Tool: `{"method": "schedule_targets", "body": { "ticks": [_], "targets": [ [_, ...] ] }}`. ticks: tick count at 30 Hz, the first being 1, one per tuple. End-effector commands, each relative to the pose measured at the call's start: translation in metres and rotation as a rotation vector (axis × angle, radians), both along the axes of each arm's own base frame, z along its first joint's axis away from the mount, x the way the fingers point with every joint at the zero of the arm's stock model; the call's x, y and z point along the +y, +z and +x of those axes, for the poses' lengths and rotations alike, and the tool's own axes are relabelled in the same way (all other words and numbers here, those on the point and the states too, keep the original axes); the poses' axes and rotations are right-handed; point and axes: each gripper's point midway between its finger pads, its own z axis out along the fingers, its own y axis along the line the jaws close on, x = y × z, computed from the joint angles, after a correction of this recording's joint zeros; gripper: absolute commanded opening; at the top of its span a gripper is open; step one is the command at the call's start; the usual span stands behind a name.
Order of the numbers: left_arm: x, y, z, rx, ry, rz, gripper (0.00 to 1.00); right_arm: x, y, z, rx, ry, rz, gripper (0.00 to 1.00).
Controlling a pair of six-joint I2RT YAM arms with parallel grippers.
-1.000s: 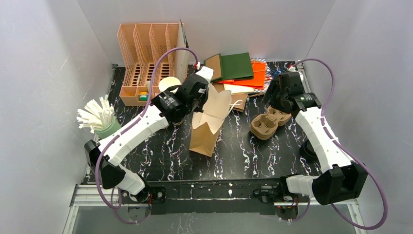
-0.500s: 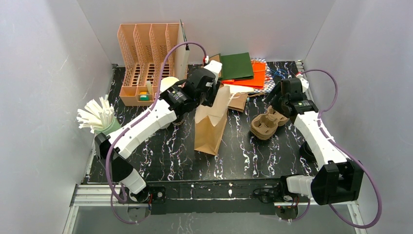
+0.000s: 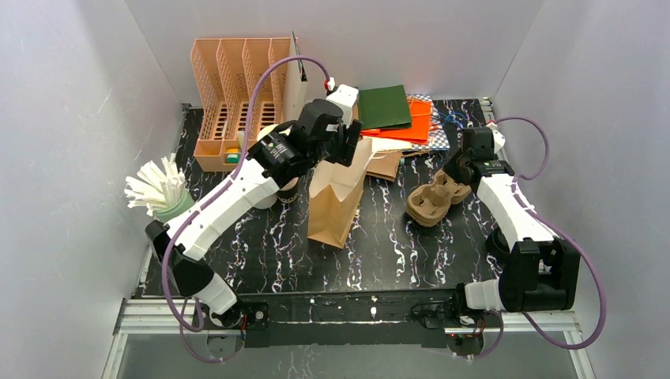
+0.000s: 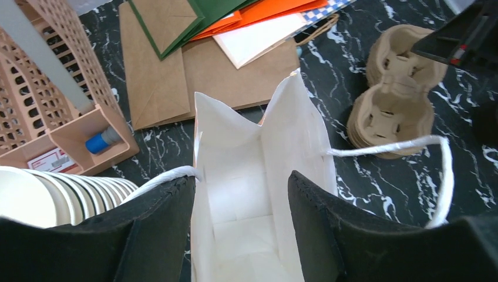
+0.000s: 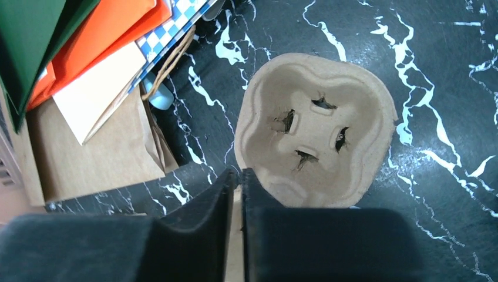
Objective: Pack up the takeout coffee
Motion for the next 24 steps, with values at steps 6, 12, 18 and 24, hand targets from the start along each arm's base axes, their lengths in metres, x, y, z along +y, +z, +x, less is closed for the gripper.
{"method": "schedule_targets", "body": {
  "ticks": [6,12,18,24],
  "targets": [
    [-0.006,0.064,-0.049,-0.008,-0.182,-0.226,0.56,-0.037,-0.010,0.005,0.037,-0.094,-0.049,0.01],
    [-0.007,0.067,-0.057,-0.008,-0.214,-0.253,0.57,-0.040,-0.037,0.004,0.149,-0.095,-0.069,0.01],
    [-0.005,0.046,-0.048,0.005,-0.180,-0.196,0.57,-0.039,-0.060,-0.011,0.236,-0.094,-0.066,0.01],
    [-0.001,0.045,-0.039,-0.019,-0.148,-0.163,0.57,-0.026,-0.074,-0.033,0.330,-0.062,-0.015,0.01]
  ]
}}
